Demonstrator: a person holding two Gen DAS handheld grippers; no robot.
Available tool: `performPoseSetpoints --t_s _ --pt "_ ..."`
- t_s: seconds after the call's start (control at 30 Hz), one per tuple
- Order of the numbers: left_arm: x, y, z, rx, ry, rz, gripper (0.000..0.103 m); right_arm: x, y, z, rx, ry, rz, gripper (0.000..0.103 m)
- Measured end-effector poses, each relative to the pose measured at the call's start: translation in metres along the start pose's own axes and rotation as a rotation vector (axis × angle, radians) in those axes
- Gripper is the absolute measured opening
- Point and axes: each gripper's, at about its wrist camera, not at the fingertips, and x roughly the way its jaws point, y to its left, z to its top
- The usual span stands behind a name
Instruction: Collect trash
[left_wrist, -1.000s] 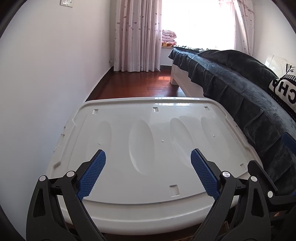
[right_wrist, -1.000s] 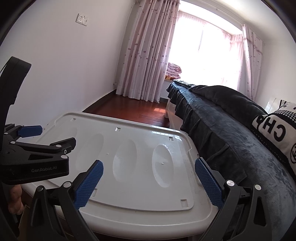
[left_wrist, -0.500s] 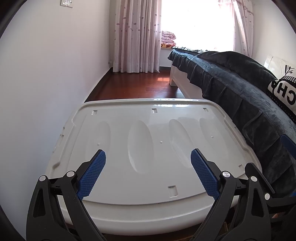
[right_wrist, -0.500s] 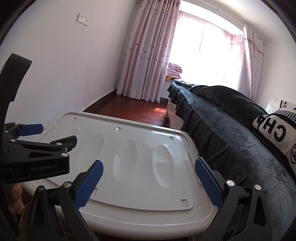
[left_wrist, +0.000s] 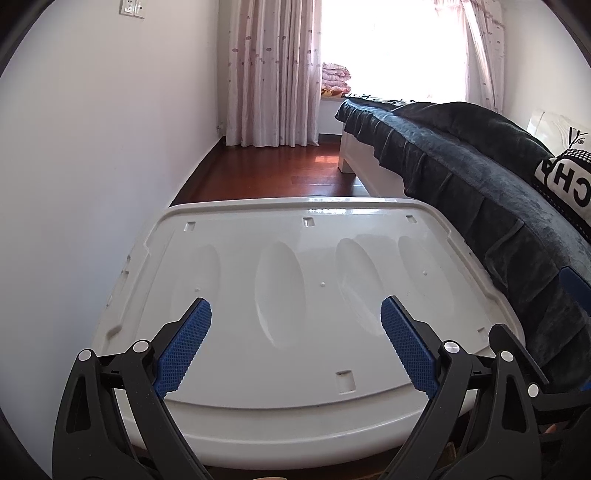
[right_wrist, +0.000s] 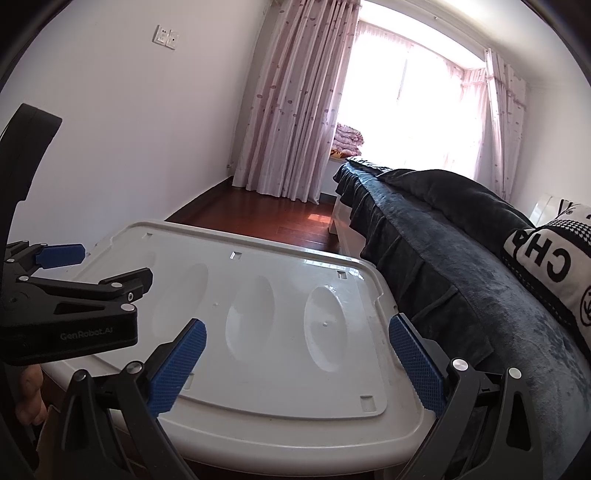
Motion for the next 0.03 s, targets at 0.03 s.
performPoseSetpoints --t_s 0.03 --pt "0.0004 0.0 -0.0002 -0.001 0.002 0.003 0.091 -0.0001 -0.0001 0.0 0.001 -0.001 -0.001 0.098"
